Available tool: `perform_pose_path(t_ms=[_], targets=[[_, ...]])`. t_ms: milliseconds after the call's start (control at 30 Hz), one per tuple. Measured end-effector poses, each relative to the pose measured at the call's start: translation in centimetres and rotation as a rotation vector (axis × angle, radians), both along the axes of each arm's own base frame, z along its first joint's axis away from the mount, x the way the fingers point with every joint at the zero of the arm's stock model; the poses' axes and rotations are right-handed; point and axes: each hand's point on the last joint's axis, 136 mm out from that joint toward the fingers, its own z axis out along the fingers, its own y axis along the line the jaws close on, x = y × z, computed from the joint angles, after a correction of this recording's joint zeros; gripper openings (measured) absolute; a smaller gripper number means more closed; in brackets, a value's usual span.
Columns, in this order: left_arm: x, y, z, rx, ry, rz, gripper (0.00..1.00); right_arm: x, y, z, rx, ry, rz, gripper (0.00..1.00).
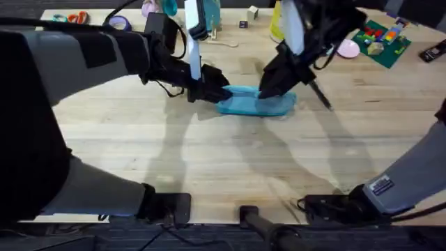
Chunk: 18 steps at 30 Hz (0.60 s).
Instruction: Unzip the bag, pick up the pens from the table one at a time and place them inside, then zip the bag closed.
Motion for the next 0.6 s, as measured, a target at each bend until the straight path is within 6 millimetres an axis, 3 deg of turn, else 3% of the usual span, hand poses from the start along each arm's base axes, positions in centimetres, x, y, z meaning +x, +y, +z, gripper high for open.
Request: perform_pose_path(t_ms=[367, 600], targets=[[0.0, 0.0, 0.0, 0.000, 0.002, 0.000, 0.041, 0.4, 4.8, -0.4, 0.008, -0.072, 0.024, 0.031], [-0.1, 0.0, 0.0, 0.000, 0.003, 0.000, 0.041, 0.2, 6.3, -0.3, -0.008, -0.070, 0.014, 0.031]])
